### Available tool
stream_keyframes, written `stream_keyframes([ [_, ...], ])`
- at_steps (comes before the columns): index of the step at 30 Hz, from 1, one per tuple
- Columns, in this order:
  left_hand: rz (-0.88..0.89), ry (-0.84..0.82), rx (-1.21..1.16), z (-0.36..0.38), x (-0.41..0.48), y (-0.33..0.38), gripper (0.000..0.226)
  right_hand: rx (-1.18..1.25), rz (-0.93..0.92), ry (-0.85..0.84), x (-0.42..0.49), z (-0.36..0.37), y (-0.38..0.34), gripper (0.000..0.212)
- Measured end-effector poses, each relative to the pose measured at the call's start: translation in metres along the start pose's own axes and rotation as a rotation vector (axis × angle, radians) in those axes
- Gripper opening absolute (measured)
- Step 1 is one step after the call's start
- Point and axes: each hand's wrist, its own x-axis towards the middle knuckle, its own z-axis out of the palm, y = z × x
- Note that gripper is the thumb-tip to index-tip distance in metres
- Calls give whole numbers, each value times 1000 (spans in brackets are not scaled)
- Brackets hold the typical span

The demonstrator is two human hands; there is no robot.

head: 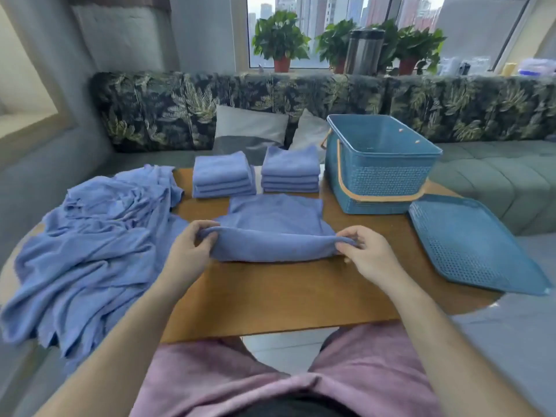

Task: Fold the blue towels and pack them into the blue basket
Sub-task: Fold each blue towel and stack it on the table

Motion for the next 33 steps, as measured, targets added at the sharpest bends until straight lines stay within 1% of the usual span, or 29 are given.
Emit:
stream_keyframes([
  [2, -35, -25, 7, 11, -6, -21, 23, 23, 38, -23, -11, 12, 22, 14],
  [5, -51, -21, 15, 15, -5, -30, 17, -18, -2, -16, -12, 16, 26, 8],
  [10, -97, 50, 9, 22, -3, -39, 19, -92, -2, 9, -10, 15, 25, 21],
  [12, -90, 49, 21, 20, -3, -41, 18, -104, -6, 13, -11, 13, 26, 25],
  [14, -94, 39, 37, 19, -3, -41, 18, -108, 0, 18, -11, 12, 27, 34],
  [15, -96, 38, 34, 18, -4, -40, 24, -107, 2, 22, -12, 11, 26, 43],
  [17, -108, 23, -41, 15, -7, -37, 49, -57, 15, 31, -13, 11, 27, 60],
  [18, -124, -5, -109, 13, -10, -32, 60, -48, 18, 30, -14, 12, 27, 66],
  [19, -133, -35, -140, 12, -13, -28, 66, -105, -7, 48, -14, 13, 27, 68],
  [20, -107, -43, -98, 13, -14, -25, 67, -231, -80, 87, -15, 14, 25, 68],
  [21, -44, -24, 35, 17, -14, -20, 63, -374, -189, 135, -15, 18, 22, 64],
  [22, 49, 0, 199, 22, -14, -14, 56, -485, -306, 180, -16, 24, 16, 56],
  [23, 172, 12, 334, 29, -15, -6, 47, -554, -394, 178, -17, 32, 8, 44],
  [24, 282, -29, 410, 39, -16, -2, 40, -615, -427, 116, -18, 43, 4, 35],
  [25, 344, -117, 462, 49, -19, 1, 39, -667, -414, 17, -19, 53, 1, 41],
  [26, 363, -222, 501, 59, -21, -3, 47, -709, -373, -112, -22, 64, 0, 55],
  [27, 343, -317, 545, 66, -23, -9, 58, -748, -329, -210, -27, 71, 1, 63],
  [28, 306, -380, 592, 70, -26, -14, 66, -778, -293, -279, -30, 75, 3, 64],
  [29, 280, -410, 636, 70, -28, -18, 68, -793, -270, -319, -34, 75, 5, 62],
  [30, 299, -404, 667, 68, -29, -19, 66, -799, -260, -326, -37, 72, 4, 61],
  [31, 339, -374, 670, 65, -30, -17, 60, -807, -263, -320, -40, 66, 0, 58],
  [33, 401, -306, 609, 57, -33, -4, 41, -822, -287, -281, -46, 57, -11, 45],
])
